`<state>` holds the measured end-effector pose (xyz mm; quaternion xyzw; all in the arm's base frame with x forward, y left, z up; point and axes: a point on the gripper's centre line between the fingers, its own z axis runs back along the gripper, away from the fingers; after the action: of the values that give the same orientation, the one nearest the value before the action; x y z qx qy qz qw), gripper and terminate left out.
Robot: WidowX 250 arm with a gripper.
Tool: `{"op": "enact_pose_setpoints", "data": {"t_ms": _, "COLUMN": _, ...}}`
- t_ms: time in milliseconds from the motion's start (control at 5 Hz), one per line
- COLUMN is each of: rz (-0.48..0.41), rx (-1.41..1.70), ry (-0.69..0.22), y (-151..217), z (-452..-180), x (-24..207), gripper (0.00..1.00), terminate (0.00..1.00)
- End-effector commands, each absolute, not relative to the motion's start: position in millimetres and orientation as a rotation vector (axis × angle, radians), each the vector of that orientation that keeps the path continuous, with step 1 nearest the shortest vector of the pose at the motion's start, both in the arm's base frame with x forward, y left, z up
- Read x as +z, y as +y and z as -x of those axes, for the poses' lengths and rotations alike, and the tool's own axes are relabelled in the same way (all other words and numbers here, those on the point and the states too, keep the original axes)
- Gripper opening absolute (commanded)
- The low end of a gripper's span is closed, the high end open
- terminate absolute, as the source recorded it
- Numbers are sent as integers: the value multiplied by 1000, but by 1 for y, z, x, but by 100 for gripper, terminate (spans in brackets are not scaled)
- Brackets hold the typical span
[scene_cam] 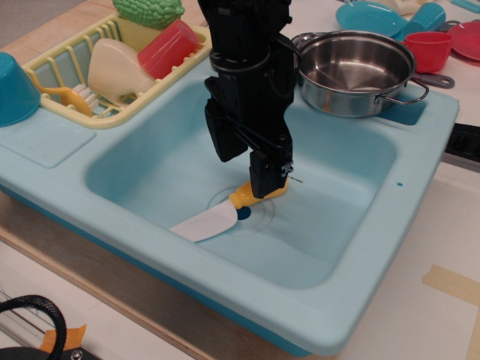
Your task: Put knife in pot or pan
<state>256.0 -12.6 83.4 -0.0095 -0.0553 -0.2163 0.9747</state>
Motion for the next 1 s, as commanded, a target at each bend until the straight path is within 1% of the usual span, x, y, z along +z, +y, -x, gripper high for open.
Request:
{"op": "enact_pose_setpoints", "data": {"t_ms": 0, "rz": 3, "rx": -452, "ry": -147, "y": -15, "z": -269, "x": 84, "gripper": 100, "terminate": 0}}
{"op": "enact_pose_setpoints", "data": {"t_ms": 200, "rz": -11, "rx": -437, "ry": -155, "y": -12, "z": -272, "x": 76, "gripper": 100, "terminate": 0}}
{"op": "enact_pose_setpoints", "data": {"t_ms": 600, "rz": 15, "rx": -428, "ry": -155, "y": -9, "z": -276, "x": 60, "gripper": 100, "terminate": 0}}
{"op": "enact_pose_setpoints", "data": {"t_ms": 800, "rz": 26, "rx": -415, "ry": -141, "y": -10, "z": -279, "x": 54, "gripper": 0, "terminate": 0}}
